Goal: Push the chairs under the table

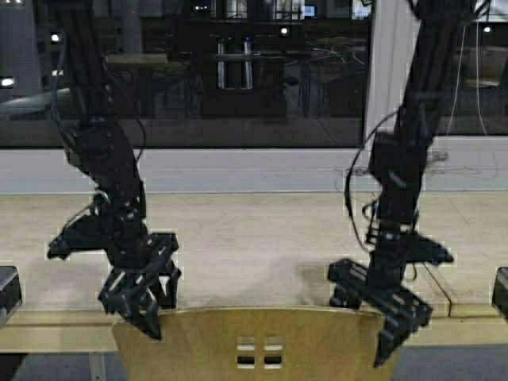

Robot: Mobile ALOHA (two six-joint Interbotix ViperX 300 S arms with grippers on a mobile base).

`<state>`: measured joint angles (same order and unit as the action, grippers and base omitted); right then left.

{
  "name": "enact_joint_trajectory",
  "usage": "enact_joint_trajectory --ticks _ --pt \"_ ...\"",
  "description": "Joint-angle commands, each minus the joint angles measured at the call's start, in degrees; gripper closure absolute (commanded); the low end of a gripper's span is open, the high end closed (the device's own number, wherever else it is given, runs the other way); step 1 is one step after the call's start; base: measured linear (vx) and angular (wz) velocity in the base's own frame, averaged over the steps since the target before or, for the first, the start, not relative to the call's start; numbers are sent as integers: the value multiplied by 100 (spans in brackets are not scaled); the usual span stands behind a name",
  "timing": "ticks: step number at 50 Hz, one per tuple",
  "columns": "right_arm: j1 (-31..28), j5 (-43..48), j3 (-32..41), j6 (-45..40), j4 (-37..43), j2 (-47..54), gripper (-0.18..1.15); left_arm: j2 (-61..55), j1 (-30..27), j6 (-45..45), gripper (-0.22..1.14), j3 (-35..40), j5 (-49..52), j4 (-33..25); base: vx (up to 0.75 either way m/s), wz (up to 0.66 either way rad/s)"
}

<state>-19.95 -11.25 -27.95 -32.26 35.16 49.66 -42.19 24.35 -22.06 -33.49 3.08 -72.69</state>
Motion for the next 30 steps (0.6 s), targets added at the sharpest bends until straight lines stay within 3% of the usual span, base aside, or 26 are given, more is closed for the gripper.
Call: enact_joint_trajectory --ticks 1,18,24,30 --pt "-35 -97 -316 35 18 -844 4 703 -26 0 9 -255 26 9 0 0" --pt "193 -211 -659 149 -26 -2663 4 2347 -325 141 9 -624 9 158 0 0" --pt "378 -149 -694 281 -422 -3366 4 3076 -747 747 9 -791 0 809 0 0" --pt "571 -44 -809 686 -1274 -4043 4 4017 -1354 1705 9 -1187 44 1854 0 0"
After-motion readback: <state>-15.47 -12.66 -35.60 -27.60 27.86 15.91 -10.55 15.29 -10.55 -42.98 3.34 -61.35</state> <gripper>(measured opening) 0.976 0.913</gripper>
